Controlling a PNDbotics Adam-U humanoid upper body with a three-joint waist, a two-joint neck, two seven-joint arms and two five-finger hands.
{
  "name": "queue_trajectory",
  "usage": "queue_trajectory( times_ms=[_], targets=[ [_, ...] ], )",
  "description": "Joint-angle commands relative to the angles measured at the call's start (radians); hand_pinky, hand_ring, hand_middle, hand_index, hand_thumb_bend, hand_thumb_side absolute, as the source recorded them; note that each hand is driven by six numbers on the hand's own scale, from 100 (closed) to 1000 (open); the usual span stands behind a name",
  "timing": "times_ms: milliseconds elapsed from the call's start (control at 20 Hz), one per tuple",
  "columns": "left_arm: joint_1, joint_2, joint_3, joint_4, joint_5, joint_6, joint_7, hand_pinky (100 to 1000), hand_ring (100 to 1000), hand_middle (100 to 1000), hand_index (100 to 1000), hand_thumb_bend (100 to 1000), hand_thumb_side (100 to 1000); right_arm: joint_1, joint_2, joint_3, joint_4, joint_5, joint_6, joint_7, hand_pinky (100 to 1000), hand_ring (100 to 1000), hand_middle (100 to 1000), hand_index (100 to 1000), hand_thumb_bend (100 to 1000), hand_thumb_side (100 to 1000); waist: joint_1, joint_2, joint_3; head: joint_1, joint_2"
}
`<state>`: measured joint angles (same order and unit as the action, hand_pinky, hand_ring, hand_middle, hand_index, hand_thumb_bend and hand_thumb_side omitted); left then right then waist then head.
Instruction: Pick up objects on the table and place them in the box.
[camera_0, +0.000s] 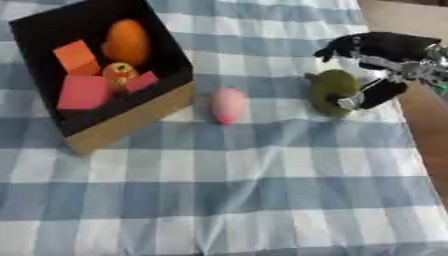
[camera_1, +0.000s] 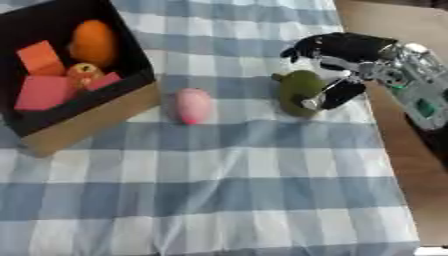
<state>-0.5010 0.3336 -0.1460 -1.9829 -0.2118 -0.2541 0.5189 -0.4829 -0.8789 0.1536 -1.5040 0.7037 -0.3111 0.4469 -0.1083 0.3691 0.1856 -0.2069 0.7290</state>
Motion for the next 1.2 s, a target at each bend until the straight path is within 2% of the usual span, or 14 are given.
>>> queue_trajectory(
  times_ms=[50, 350, 500, 600, 750, 800, 950, 1050, 1100, 1150, 1200],
  targets=[
    [-0.004, 0.022, 0.007, -0.017, -0.001, 0.004, -0.001, 741, 894, 749, 794, 561, 628, -0.007, -0.041, -0.021, 0.019, 0.018, 0.003, 0.011, 942, 959, 774, 979, 312, 538, 0.019, -0.034, -0.002, 0.001, 0.001],
    [-0.005, 0.020, 0.008, -0.017, -0.001, 0.003, -0.001, 741, 893, 749, 794, 560, 628, -0.011, -0.036, -0.014, 0.072, 0.058, -0.001, 0.046, 934, 952, 717, 967, 321, 629, 0.020, -0.034, 0.000, -0.002, 0.000],
    [-0.006, 0.020, 0.009, -0.017, -0.002, 0.002, 0.000, 742, 894, 749, 794, 560, 627, -0.011, -0.033, -0.014, 0.085, 0.066, -0.003, 0.045, 917, 925, 607, 886, 291, 652, 0.020, -0.034, 0.000, -0.001, 0.000],
    [-0.005, 0.020, 0.009, -0.017, -0.002, 0.002, -0.001, 742, 893, 749, 794, 559, 626, -0.010, -0.032, -0.014, 0.087, 0.069, -0.001, 0.039, 900, 900, 574, 821, 258, 647, 0.020, -0.034, 0.000, -0.001, 0.000],
    [-0.005, 0.020, 0.008, -0.017, -0.001, 0.002, -0.002, 742, 894, 750, 793, 558, 627, -0.007, -0.030, -0.016, 0.082, 0.064, 0.001, 0.020, 881, 866, 534, 759, 217, 600, 0.021, -0.035, -0.001, -0.001, 0.000],
    [-0.005, 0.021, 0.008, -0.017, -0.002, 0.002, -0.003, 742, 893, 750, 793, 558, 627, -0.006, -0.030, -0.016, 0.079, 0.061, 0.001, 0.014, 867, 848, 513, 720, 184, 563, 0.021, -0.035, -0.002, -0.001, 0.001],
    [-0.004, 0.021, 0.008, -0.017, -0.002, 0.002, -0.006, 742, 893, 750, 792, 556, 627, -0.002, -0.030, -0.016, 0.071, 0.051, 0.005, -0.004, 855, 833, 490, 687, 118, 473, 0.021, -0.036, -0.003, -0.001, 0.002],
    [-0.004, 0.021, 0.008, -0.017, -0.002, 0.002, -0.006, 742, 893, 750, 792, 557, 626, 0.000, -0.029, -0.016, 0.064, 0.039, 0.006, -0.014, 849, 822, 474, 670, 100, 384, 0.021, -0.037, -0.004, -0.002, 0.003],
    [-0.003, 0.021, 0.008, -0.017, -0.002, 0.002, -0.006, 742, 893, 750, 791, 556, 626, 0.001, -0.029, -0.016, 0.061, 0.030, 0.005, -0.018, 846, 815, 468, 666, 100, 272, 0.021, -0.037, -0.004, -0.002, 0.003],
    [-0.003, 0.022, 0.008, -0.017, -0.002, 0.002, -0.006, 742, 893, 750, 791, 556, 626, 0.002, -0.029, -0.016, 0.056, 0.020, 0.005, -0.021, 845, 811, 466, 666, 100, 246, 0.021, -0.038, -0.004, -0.001, 0.003],
    [-0.003, 0.022, 0.008, -0.017, -0.002, 0.002, -0.007, 742, 893, 750, 791, 556, 626, 0.003, -0.029, -0.018, 0.051, 0.007, 0.006, -0.024, 841, 803, 460, 662, 100, 278, 0.021, -0.038, -0.004, -0.001, 0.003]
  ],
)
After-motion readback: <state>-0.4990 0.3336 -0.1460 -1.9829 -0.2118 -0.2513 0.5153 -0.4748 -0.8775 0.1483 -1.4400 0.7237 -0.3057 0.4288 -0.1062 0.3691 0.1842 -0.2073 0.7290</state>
